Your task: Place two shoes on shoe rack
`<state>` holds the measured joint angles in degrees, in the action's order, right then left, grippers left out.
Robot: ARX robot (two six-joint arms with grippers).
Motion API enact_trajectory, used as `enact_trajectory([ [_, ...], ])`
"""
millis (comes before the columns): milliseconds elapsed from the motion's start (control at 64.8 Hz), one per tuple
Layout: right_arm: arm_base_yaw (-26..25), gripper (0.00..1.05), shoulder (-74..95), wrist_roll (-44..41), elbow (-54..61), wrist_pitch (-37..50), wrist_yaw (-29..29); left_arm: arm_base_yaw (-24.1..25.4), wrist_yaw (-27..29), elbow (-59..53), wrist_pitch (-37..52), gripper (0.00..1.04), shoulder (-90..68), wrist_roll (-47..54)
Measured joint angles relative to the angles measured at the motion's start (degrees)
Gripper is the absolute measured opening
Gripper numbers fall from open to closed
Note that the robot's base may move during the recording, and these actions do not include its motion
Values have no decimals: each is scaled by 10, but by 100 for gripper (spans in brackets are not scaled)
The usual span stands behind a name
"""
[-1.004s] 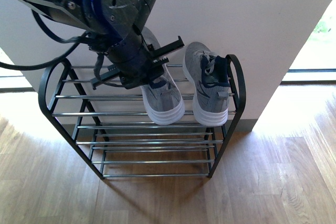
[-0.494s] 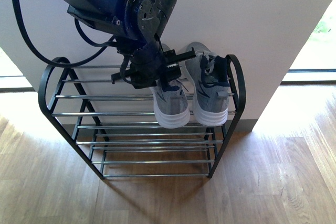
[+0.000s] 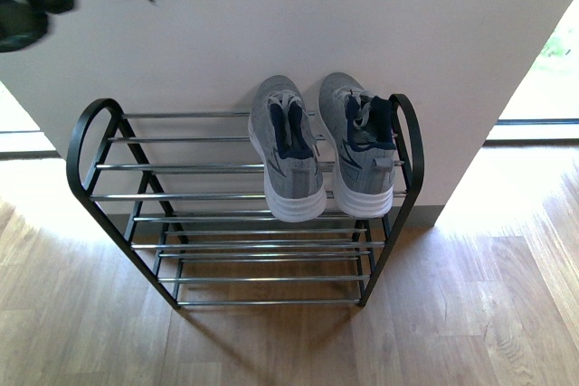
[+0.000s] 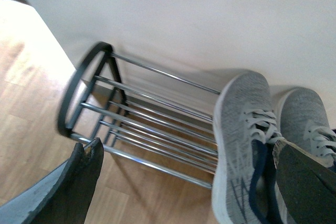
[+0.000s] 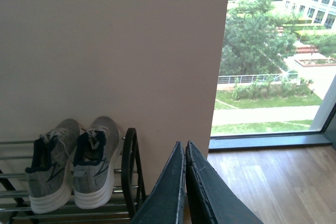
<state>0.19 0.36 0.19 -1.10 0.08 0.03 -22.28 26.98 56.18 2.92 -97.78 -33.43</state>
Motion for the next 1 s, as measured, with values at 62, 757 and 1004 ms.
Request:
enact_trajectory([
  [62, 0, 2, 0, 0, 0, 0, 0, 0, 35, -60, -9, 95, 84, 2],
  [757, 0, 2, 0, 0, 0, 0, 0, 97, -151, -442, 339, 18, 486, 320],
  [1004, 0, 2, 0, 0, 0, 0, 0, 142, -192, -491, 309, 1, 565, 327],
])
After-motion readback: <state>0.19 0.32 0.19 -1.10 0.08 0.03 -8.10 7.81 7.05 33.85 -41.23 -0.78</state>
